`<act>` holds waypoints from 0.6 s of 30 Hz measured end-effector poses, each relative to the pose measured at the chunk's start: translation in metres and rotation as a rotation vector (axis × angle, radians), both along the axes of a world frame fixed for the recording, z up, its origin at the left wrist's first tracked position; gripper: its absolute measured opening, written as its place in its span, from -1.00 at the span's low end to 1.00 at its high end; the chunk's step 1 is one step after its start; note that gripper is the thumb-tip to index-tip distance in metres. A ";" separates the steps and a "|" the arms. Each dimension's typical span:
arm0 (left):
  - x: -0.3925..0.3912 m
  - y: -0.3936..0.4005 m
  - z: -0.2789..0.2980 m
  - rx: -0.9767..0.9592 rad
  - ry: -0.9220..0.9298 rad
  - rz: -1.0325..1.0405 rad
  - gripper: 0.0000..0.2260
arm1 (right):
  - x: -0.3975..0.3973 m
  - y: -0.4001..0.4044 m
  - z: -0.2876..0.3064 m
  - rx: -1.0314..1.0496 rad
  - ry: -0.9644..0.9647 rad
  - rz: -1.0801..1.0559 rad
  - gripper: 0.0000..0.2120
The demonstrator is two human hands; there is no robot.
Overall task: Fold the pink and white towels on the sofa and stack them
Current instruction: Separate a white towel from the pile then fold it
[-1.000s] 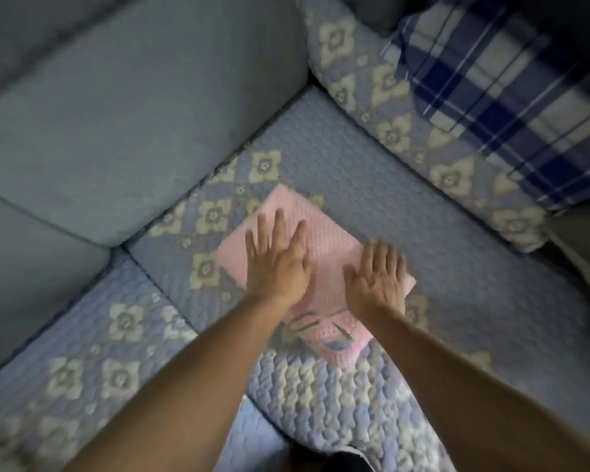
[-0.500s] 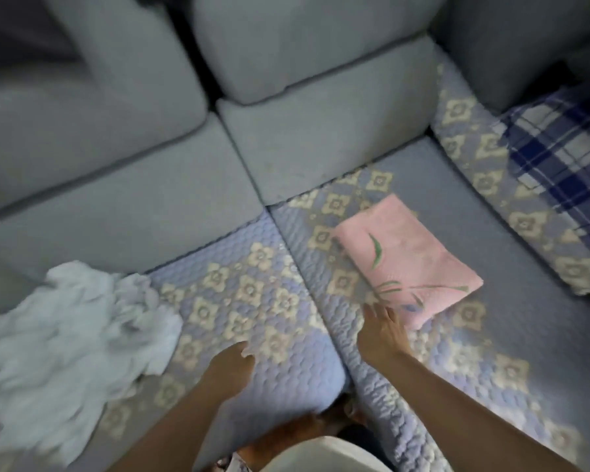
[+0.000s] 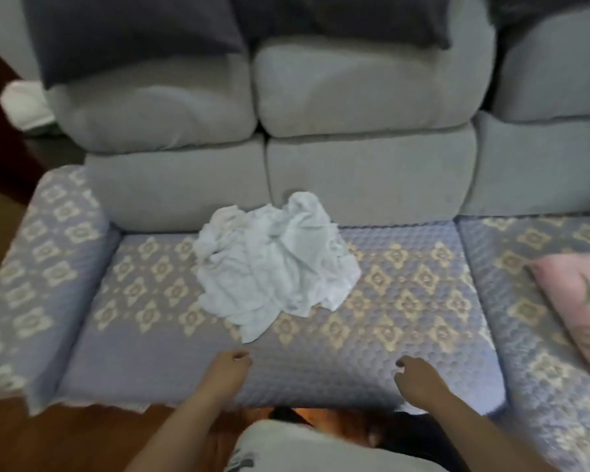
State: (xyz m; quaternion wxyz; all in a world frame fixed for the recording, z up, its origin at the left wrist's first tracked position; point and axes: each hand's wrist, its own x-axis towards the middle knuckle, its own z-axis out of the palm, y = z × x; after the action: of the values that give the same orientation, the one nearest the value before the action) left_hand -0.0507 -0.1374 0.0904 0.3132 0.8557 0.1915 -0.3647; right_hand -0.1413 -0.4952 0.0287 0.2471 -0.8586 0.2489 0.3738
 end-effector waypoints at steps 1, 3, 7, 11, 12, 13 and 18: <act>0.004 0.026 -0.001 0.012 0.001 0.071 -0.77 | 0.005 0.017 0.001 0.012 0.019 0.015 -0.57; 0.008 0.068 -0.002 0.020 0.032 0.190 -0.74 | 0.018 0.043 0.002 0.017 0.034 0.053 -0.57; 0.000 0.114 -0.015 -0.009 0.063 0.349 -0.78 | 0.059 0.074 0.000 0.047 0.052 0.129 -0.56; -0.020 0.120 -0.005 -0.002 0.093 0.488 -0.87 | 0.110 0.092 -0.014 0.049 0.108 0.158 -0.58; -0.023 0.121 -0.004 0.002 0.107 0.520 -0.88 | 0.123 0.097 -0.018 0.042 0.120 0.175 -0.61; -0.024 0.122 -0.004 0.009 0.113 0.540 -0.90 | 0.135 0.103 -0.023 0.038 0.127 0.200 -0.63; -0.008 0.129 -0.009 -0.046 0.131 0.566 -0.83 | 0.189 0.144 -0.025 0.054 0.128 0.295 -0.80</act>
State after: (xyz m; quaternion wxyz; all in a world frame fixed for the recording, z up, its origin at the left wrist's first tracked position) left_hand -0.0585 -0.0087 0.0815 0.4090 0.7356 0.4340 -0.3214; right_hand 0.0478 -0.3515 0.0037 0.1962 -0.8533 0.1255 0.4666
